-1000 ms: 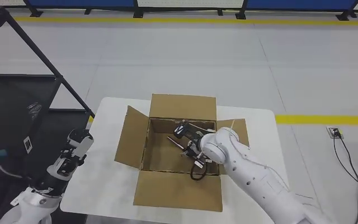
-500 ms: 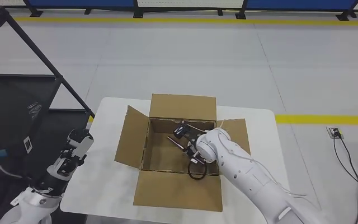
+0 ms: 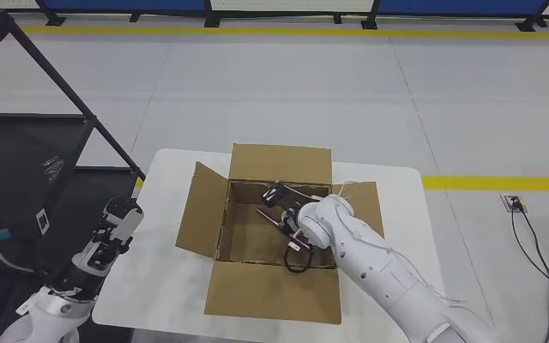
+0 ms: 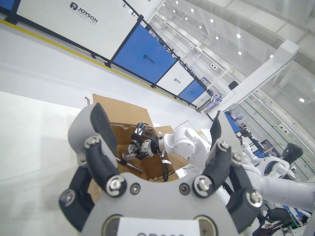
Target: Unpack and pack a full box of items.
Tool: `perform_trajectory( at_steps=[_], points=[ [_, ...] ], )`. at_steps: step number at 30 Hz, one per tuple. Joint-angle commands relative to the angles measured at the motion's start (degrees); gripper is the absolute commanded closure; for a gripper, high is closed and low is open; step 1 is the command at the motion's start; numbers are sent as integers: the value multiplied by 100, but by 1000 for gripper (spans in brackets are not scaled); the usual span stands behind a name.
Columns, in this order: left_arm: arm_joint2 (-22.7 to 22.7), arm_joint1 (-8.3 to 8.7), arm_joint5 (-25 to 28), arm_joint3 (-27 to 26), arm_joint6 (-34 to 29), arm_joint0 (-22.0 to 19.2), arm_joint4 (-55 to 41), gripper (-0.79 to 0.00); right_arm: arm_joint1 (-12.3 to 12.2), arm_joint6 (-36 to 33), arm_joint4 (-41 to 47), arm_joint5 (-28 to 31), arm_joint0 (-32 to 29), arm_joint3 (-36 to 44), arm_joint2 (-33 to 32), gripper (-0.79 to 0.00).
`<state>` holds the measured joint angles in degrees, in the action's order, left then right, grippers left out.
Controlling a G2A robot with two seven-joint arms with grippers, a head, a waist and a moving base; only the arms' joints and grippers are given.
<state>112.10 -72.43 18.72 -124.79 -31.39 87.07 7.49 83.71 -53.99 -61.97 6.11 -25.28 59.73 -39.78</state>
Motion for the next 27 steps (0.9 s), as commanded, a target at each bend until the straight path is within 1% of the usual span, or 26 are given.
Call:
perform_trajectory(
  at_steps=[1,6,10,13,17,19,22,25,27],
  points=[
    [1,0,0,0,0,0,0,-785,-138,-129,-220,-54,-269,701,-238,0],
    [1,0,0,0,0,0,0,-785,-491,-529,-897,-88,-1190,2562,-930,0],
    [1,0,0,0,0,0,0,-785,-701,-811,-1469,-100,-1917,3936,-1487,0],
    [1,0,0,0,0,0,0,-785,-815,-937,-1876,-186,-2368,4764,-1934,0],
    [1,0,0,0,0,0,0,-785,-958,-1011,-2353,-357,-3061,5716,-2779,0],
    [1,0,0,0,0,0,0,-785,-1012,-956,-2435,-459,-3395,6012,-3270,0],
    [1,0,0,0,0,0,0,-785,-1073,-816,-2382,-576,-3827,6158,-4013,0],
    [1,0,0,0,0,0,0,-785,-1111,-660,-2212,-716,-4126,5915,-4696,0],
    [1,0,0,0,0,0,0,-785,-1128,-603,-2088,-722,-4203,5528,-4973,0]
  ],
)
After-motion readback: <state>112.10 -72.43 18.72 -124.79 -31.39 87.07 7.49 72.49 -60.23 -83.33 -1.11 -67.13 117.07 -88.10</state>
